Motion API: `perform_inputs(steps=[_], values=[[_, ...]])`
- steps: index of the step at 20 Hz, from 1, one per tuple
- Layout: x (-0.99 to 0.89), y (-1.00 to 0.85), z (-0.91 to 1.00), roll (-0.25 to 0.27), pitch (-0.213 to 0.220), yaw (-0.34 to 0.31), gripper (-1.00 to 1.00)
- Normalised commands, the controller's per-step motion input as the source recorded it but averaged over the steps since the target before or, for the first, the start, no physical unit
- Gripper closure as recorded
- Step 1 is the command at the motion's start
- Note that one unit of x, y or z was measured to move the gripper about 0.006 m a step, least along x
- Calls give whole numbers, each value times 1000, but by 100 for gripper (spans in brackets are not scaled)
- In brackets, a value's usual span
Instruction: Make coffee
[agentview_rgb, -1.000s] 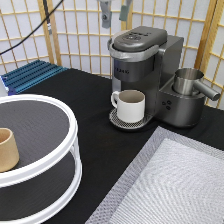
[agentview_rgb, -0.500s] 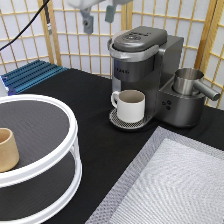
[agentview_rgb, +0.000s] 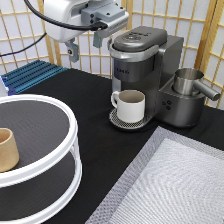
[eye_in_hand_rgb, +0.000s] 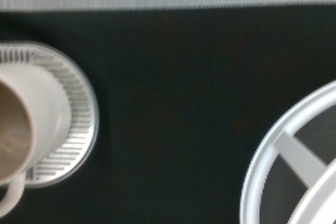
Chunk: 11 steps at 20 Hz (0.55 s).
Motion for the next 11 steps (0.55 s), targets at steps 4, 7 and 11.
perform_inputs(steps=[4, 7, 11], values=[[-521, 229, -29, -150, -375, 12, -100], [-239, 85, 28, -40, -187, 47, -100], [0, 0, 0, 0, 0, 0, -100]])
